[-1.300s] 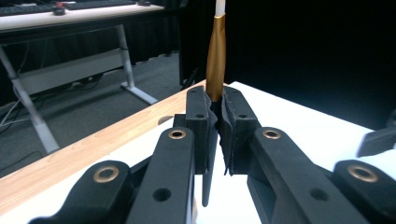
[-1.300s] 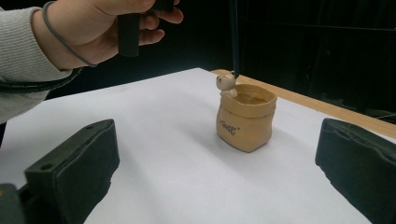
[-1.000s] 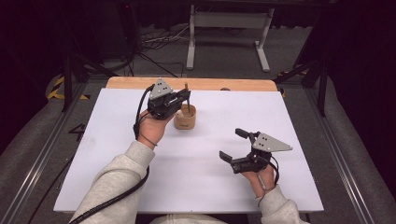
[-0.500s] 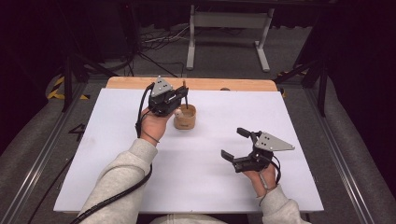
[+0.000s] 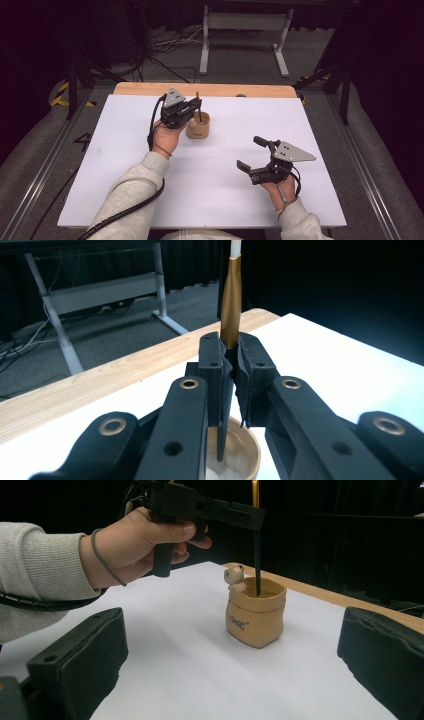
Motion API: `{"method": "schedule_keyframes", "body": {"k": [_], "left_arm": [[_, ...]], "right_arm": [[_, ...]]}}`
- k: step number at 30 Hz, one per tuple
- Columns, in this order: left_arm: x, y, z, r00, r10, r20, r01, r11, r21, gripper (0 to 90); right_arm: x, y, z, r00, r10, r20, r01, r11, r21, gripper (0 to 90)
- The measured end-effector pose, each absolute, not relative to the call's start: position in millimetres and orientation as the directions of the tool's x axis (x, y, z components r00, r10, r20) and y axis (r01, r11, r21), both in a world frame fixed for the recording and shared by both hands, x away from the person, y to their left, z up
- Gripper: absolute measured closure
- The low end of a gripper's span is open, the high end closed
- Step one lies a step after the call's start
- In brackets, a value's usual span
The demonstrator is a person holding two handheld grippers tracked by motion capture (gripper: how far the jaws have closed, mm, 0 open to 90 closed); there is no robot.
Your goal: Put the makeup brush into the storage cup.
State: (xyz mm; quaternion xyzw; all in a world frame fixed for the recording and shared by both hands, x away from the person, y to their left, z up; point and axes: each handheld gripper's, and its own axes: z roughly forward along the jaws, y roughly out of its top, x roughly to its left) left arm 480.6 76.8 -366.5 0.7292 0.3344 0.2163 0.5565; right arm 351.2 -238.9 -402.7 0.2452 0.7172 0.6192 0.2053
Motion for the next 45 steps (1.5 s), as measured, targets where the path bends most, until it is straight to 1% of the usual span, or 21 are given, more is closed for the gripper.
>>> {"method": "schedule_keyframes", "body": {"k": [10,12,19,20,21,22,23,25,26,27,29,31,33,38,45], "left_arm": [[483,75,-377,0.680,0.728,-0.086,0.288,-0.157,0.945,82.2],[483,75,-378,0.684,0.726,-0.071,0.279,-0.171,0.945,82.2],[482,77,-380,0.693,0.716,-0.088,0.291,-0.165,0.942,80.9],[481,77,-380,0.699,0.709,-0.095,0.287,-0.155,0.945,76.1],[481,79,-380,0.717,0.688,-0.113,0.274,-0.130,0.953,67.6],[481,81,-380,0.724,0.679,-0.121,0.269,-0.116,0.956,50.8],[481,82,-379,0.729,0.671,-0.135,0.269,-0.100,0.958,41.9],[479,88,-376,0.738,0.658,-0.152,0.256,-0.065,0.964,31.5],[479,89,-376,0.739,0.657,-0.152,0.252,-0.060,0.966,26.7],[478,92,-374,0.741,0.654,-0.149,0.245,-0.056,0.968,24.0],[476,95,-372,0.735,0.664,-0.138,0.231,-0.054,0.971,13.3],[473,104,-368,0.741,0.657,-0.139,0.220,-0.042,0.975,11.6],[470,110,-365,0.744,0.653,-0.141,0.212,-0.031,0.977,7.8],[457,126,-358,0.760,0.642,-0.105,0.175,-0.046,0.983,5.1],[438,152,-351,0.770,0.629,-0.108,0.162,-0.029,0.986,2.2]], "right_arm": [[351,-239,-403,-0.799,0.601,0.015,0.099,0.107,0.989,0.1],[352,-239,-403,-0.798,0.602,0.018,0.100,0.103,0.990,0.1],[352,-240,-402,-0.798,0.602,0.024,0.103,0.097,0.990,0.1],[352,-240,-402,-0.798,0.602,0.025,0.104,0.096,0.990,0.1],[352,-240,-402,-0.798,0.603,0.025,0.103,0.095,0.990,0.1],[352,-240,-402,-0.798,0.602,0.026,0.103,0.094,0.990,0.1],[352,-241,-402,-0.798,0.602,0.025,0.102,0.093,0.990,0.1],[352,-241,-403,-0.797,0.603,0.030,0.105,0.090,0.990,0.1],[352,-241,-403,-0.797,0.604,0.032,0.107,0.089,0.990,0.1],[352,-241,-403,-0.797,0.603,0.034,0.108,0.087,0.990,0.1],[352,-242,-403,-0.795,0.606,0.035,0.109,0.086,0.990,0.1],[352,-243,-403,-0.794,0.607,0.034,0.108,0.086,0.990,0.1],[353,-244,-403,-0.791,0.611,0.038,0.111,0.083,0.990,0.1],[354,-246,-403,-0.788,0.615,0.034,0.110,0.087,0.990,0.1],[357,-251,-401,-0.781,0.624,0.022,0.104,0.096,0.990,0.0]]}}
